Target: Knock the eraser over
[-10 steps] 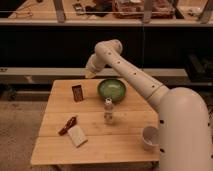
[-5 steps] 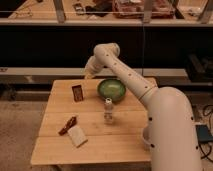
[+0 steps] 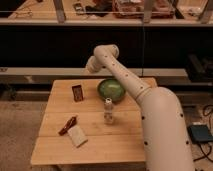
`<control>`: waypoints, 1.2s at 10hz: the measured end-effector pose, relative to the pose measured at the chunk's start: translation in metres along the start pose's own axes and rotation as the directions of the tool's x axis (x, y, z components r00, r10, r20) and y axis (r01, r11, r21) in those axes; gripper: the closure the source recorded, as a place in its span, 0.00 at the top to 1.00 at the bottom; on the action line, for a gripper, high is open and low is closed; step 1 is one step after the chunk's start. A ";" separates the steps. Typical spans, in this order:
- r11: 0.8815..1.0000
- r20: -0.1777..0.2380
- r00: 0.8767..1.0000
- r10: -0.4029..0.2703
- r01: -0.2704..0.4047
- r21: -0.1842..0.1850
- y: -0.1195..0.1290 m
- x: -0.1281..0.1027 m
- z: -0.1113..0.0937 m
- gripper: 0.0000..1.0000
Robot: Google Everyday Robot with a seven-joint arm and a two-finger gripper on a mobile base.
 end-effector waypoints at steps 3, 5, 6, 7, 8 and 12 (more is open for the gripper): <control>1.000 0.021 1.000 -0.018 0.018 0.005 -0.001 -0.006 0.017 0.00; 1.000 0.040 0.999 -0.007 0.007 -0.015 0.005 -0.007 0.030 0.00; 0.999 0.057 0.998 0.003 0.000 -0.047 0.013 -0.011 0.038 0.00; 0.998 0.066 0.998 0.005 0.000 -0.070 0.018 -0.015 0.043 0.00; 0.995 0.077 0.997 0.007 0.001 -0.096 0.025 -0.019 0.047 0.00; 0.974 0.131 0.991 -0.009 0.039 -0.225 0.058 -0.040 0.044 0.00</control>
